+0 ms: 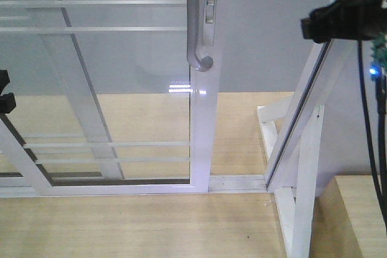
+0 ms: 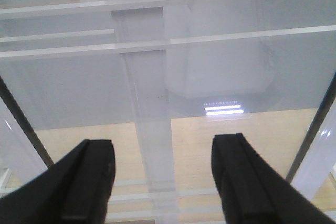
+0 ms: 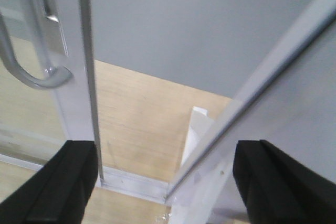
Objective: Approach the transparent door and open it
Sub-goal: 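Release the handle with the right gripper and bring the left gripper to it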
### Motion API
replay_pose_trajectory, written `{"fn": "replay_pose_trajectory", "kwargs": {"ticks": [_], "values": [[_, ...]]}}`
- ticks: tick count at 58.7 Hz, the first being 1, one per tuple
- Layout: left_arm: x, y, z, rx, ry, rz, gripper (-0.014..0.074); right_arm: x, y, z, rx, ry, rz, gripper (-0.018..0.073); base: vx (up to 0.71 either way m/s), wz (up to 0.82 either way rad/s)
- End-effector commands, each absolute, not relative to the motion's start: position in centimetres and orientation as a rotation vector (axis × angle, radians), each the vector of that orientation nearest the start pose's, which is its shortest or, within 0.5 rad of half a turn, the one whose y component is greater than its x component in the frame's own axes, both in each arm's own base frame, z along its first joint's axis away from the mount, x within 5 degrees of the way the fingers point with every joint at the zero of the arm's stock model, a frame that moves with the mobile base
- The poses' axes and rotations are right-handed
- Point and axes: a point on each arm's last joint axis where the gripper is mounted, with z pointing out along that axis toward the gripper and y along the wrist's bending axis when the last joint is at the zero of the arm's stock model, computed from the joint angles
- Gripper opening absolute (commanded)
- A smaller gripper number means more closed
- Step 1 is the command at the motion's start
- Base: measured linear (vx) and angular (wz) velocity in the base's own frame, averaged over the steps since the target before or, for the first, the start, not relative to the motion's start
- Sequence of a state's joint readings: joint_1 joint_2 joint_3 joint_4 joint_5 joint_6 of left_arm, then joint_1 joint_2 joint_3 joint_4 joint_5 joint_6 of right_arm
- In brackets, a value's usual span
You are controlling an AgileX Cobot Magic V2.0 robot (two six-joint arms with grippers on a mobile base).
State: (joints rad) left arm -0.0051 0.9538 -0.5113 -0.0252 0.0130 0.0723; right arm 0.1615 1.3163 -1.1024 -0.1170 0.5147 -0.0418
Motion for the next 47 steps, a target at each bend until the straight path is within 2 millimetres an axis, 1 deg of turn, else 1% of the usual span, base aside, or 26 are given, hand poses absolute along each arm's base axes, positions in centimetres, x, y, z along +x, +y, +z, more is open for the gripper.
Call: {"fn": "replay_pose_trajectory", "kwargs": {"ticks": [1, 7, 12, 19, 23, 27, 33, 39, 47], "values": [[19.9, -0.2, 29.7, 0.04, 1.808, 0.02, 0.0524, 26.2, 2.0, 35.6, -0.236, 2.07, -0.099, 0.0581, 0.0, 0.0], [19.9, -0.2, 29.7, 0.067, 1.814, 0.041, 0.0524, 23.5, 0.2, 34.8, -0.165, 2.086, -0.138, 0.0581, 0.0, 0.0], [19.9, -0.2, 29.6, 0.096, 1.823, 0.062, 0.0524, 21.5, -0.8, 34.3, -0.119, 2.107, -0.165, 0.0581, 0.0, 0.0], [19.8, -0.2, 29.5, 0.094, 1.828, 0.059, 0.0524, 19.3, -1.5, 33.9, -0.076, 2.122, -0.19, 0.0581, 0.0, 0.0], [19.9, -0.2, 29.6, 0.091, 1.825, 0.056, 0.0524, 18.5, -1.6, 33.7, -0.068, 2.117, -0.19, 0.0581, 0.0, 0.0], [20.0, -0.5, 29.6, 0.103, 1.814, 0.048, 0.0524, 18.0, -1.5, 33.8, -0.059, 2.101, -0.185, 0.0581, 0.0, 0.0], [20.7, -1.7, 29.8, 0.152, 1.783, 0.008, 0.0524, 17.8, -1.5, 34.0, -0.056, 2.087, -0.182, 0.0581, 0.0, 0.0], [22.3, -3.5, 30.1, 0.196, 1.786, -0.06, 0.0524, 17.8, -1.5, 34.1, -0.057, 2.083, -0.183, 0.0581, 0.0, 0.0], [24.9, -6.2, 31.2, 0.232, 1.782, -0.162, 0.0524, 17.8, -1.5, 34.1, -0.057, 2.083, -0.183, 0.0581, 0.0, 0.0]]}}
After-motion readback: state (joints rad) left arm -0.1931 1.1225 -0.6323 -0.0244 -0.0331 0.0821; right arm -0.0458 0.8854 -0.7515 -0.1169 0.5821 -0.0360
